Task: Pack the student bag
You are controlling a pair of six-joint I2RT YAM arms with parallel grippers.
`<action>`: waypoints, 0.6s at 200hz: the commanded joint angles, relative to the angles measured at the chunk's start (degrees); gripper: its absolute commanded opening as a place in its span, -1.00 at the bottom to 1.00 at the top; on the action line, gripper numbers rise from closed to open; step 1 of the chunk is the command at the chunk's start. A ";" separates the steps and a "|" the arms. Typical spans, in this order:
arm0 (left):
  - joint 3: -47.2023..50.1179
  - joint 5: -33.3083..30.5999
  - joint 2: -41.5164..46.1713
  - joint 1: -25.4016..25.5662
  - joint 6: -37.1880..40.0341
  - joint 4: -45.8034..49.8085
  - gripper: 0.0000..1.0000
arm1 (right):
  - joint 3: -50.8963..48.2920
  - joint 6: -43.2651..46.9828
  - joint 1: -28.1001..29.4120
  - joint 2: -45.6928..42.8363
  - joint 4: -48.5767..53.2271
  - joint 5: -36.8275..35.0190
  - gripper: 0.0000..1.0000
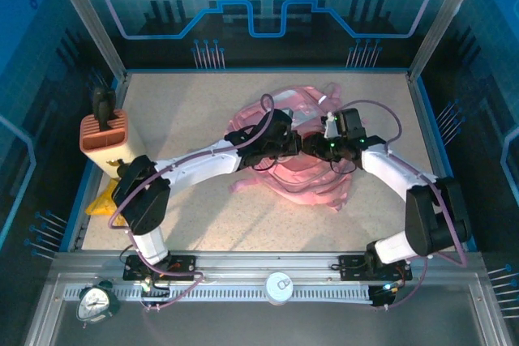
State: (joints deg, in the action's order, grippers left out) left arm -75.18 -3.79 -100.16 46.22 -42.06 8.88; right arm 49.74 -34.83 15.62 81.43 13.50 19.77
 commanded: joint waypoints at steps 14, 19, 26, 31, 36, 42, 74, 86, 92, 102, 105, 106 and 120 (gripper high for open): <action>6.01 1.39 8.66 -0.58 -5.12 -2.62 -0.19 | -4.24 5.12 -0.98 -12.17 9.30 -7.59 -0.12; 7.64 0.94 9.99 -0.80 -5.99 -2.83 -0.17 | -4.48 5.70 -0.99 -13.53 11.20 -9.28 -0.08; 10.17 0.22 11.94 -1.15 -7.43 -3.88 -0.13 | -4.69 6.26 -1.05 -15.13 13.35 -11.44 -0.04; 12.28 -0.11 13.46 -1.42 -8.56 -4.77 -0.11 | -5.12 6.65 -1.27 -16.12 14.23 -12.26 -0.01; 14.32 -0.40 14.61 -1.85 -9.73 -5.58 -0.08 | -5.63 7.14 -1.31 -17.04 14.81 -12.54 0.01; 16.46 -0.60 15.78 -2.46 -11.17 -6.24 -0.05 | -6.12 7.55 -1.31 -17.92 15.38 -12.93 0.02; 23.58 1.93 16.44 -5.69 -18.45 -9.67 0.05 | -6.29 7.47 0.17 -18.37 17.74 -11.42 0.08; 25.19 2.81 15.20 -6.72 -20.76 -12.33 0.09 | -5.35 7.63 2.58 -17.55 18.69 -12.34 0.10; 25.58 3.06 14.39 -7.14 -21.57 -13.33 0.10 | -4.97 7.67 4.00 -17.24 19.09 -13.27 0.11; 25.53 4.20 12.56 -8.01 -22.58 -15.02 0.11 | -4.54 7.22 6.39 -17.10 19.40 -14.82 0.13; 25.34 4.79 11.94 -8.31 -22.92 -15.49 0.11 | -4.55 7.04 7.04 -17.17 19.34 -15.11 0.14; 25.30 4.95 11.71 -8.36 -23.03 -15.66 0.11 | -4.55 7.01 7.27 -17.13 19.32 -15.15 0.14; 24.21 6.59 8.69 -8.71 -23.32 -17.92 0.13 | -4.69 5.83 9.60 -17.18 18.71 -15.97 0.18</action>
State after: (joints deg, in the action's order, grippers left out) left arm -50.19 -1.15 -87.44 38.37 -61.39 -2.33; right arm 43.90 -28.49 21.32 64.12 30.37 6.57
